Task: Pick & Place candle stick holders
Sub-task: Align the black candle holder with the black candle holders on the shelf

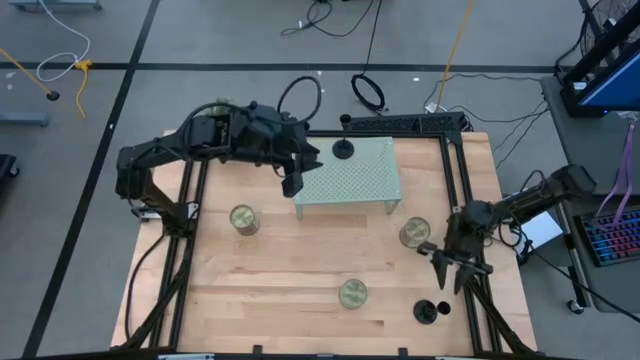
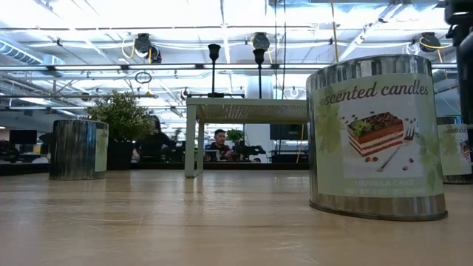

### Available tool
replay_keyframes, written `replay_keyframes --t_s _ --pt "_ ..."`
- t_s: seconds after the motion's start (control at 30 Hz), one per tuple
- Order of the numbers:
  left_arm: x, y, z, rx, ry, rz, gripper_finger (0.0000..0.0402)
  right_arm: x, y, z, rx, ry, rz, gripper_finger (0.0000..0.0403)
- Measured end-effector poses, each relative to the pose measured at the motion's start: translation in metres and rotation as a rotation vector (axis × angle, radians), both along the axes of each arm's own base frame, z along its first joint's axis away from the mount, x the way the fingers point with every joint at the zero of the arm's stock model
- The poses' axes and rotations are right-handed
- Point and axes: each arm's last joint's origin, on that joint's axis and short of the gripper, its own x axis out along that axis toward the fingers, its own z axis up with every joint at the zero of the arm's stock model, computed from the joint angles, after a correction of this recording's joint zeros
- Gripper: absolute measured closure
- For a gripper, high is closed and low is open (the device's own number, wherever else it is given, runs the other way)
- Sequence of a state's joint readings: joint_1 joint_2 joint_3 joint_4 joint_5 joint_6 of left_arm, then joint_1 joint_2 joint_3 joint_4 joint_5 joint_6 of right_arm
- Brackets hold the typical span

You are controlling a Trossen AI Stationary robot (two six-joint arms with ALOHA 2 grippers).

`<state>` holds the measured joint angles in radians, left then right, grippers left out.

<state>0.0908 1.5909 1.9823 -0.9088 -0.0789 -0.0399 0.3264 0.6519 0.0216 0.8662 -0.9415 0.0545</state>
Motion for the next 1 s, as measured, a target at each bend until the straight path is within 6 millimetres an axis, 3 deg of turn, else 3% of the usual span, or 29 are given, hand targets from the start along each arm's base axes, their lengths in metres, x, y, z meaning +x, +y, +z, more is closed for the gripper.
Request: replay_keyframes --t_s 0.23,0.47,0.73,1.0 --pt "0.0 -0.011 -0.001 -0.024 0.006 -0.021 0.0245 0.001 0.021 -0.012 -0.026 0.093 -0.037 0.0248" --pt "0.001 -0.017 -0.001 -0.026 0.01 -0.038 0.0245 0.002 0.036 -0.022 -0.091 0.177 0.043 0.0248" --pt "0.0 -0.017 -0.001 -0.025 0.012 -0.038 0.0245 0.006 0.041 -0.026 -0.104 0.201 -0.099 0.0248" --pt "0.0 -0.017 -0.001 -0.024 0.012 -0.038 0.0245 0.006 0.049 -0.041 -0.201 0.212 -0.059 0.0248"
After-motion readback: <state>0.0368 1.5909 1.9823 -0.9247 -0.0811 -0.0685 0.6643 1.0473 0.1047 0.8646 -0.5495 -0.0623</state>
